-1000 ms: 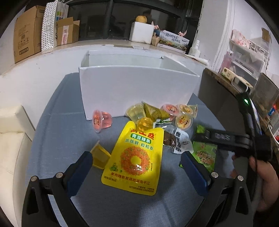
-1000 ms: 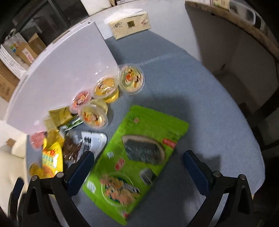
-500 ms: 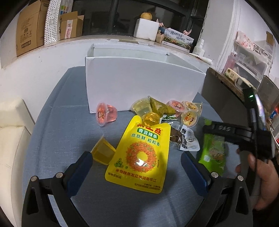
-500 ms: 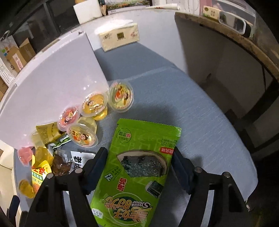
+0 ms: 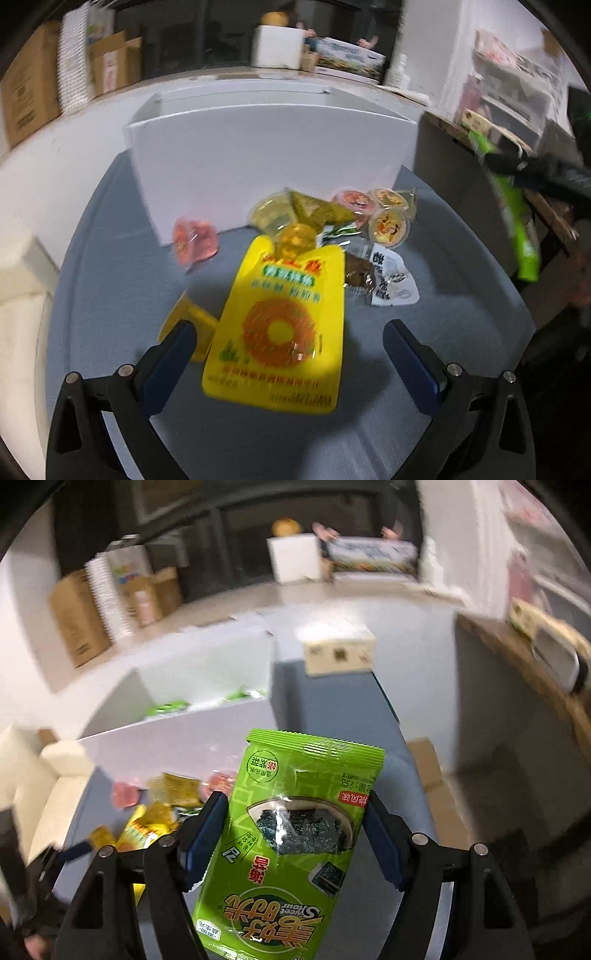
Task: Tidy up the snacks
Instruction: 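Grasp the yellow pouch with the left tool while the right grasps a seaweed bag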
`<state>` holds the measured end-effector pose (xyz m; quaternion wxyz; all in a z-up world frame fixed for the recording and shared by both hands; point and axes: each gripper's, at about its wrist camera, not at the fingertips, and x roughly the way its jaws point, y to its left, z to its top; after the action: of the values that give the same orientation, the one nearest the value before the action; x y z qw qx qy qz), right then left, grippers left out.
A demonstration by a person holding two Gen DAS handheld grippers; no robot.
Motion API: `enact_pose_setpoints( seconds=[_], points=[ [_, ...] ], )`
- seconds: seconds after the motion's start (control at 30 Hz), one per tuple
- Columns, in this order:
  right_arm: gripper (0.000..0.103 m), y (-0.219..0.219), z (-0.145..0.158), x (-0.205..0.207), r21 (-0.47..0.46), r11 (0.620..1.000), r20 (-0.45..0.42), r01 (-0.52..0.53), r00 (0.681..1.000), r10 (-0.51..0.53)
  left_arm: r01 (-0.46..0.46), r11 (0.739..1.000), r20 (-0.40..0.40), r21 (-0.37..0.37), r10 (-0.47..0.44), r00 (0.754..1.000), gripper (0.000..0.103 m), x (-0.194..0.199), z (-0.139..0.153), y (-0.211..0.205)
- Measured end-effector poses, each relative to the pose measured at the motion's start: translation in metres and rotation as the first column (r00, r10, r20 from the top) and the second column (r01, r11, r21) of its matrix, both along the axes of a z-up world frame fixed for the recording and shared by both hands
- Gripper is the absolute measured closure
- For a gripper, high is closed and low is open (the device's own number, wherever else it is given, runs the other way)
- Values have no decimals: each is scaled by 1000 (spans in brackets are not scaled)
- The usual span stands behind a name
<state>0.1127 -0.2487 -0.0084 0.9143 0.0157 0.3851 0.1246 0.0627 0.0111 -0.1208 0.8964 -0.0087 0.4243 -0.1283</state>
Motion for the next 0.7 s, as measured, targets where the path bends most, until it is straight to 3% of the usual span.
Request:
enact_pose_setpoints(
  seconds=[0.13, 0.3, 0.33, 0.37, 0.47, 0.53, 0.57, 0.7],
  points=[
    [26, -6, 14, -17, 61, 997, 36, -47, 998, 45, 77, 997, -27, 26, -76, 997, 0, 27, -8, -11],
    [26, -1, 9, -27, 83, 995, 41, -56, 998, 52, 88, 990, -66, 112, -81, 995, 1, 50, -20, -22],
    [26, 0, 7, -26, 88, 995, 36, -56, 998, 53, 97, 987, -79, 125, -88, 993, 4, 53, -24, -25],
    [26, 1, 4, -25, 90, 994, 30, -55, 998, 53, 115, 986, -104, 124, -102, 989, 16, 55, -29, -28],
    [26, 0, -1, -28, 98, 994, 11, -52, 999, 51, 127, 983, -74, 132, -118, 990, 22, 50, -30, -31],
    [26, 0, -6, -28, 99, 994, -1, -51, 999, 51, 125, 988, -75, 91, -118, 990, 31, 48, -27, -26],
    [26, 0, -7, -28, 100, 994, -4, -48, 999, 49, 123, 990, -79, 74, -117, 990, 40, 47, -25, -23],
    [26, -1, -8, -30, 107, 993, -4, -50, 999, 50, 109, 994, -47, 31, -108, 993, 45, 36, -11, -11]
  ],
)
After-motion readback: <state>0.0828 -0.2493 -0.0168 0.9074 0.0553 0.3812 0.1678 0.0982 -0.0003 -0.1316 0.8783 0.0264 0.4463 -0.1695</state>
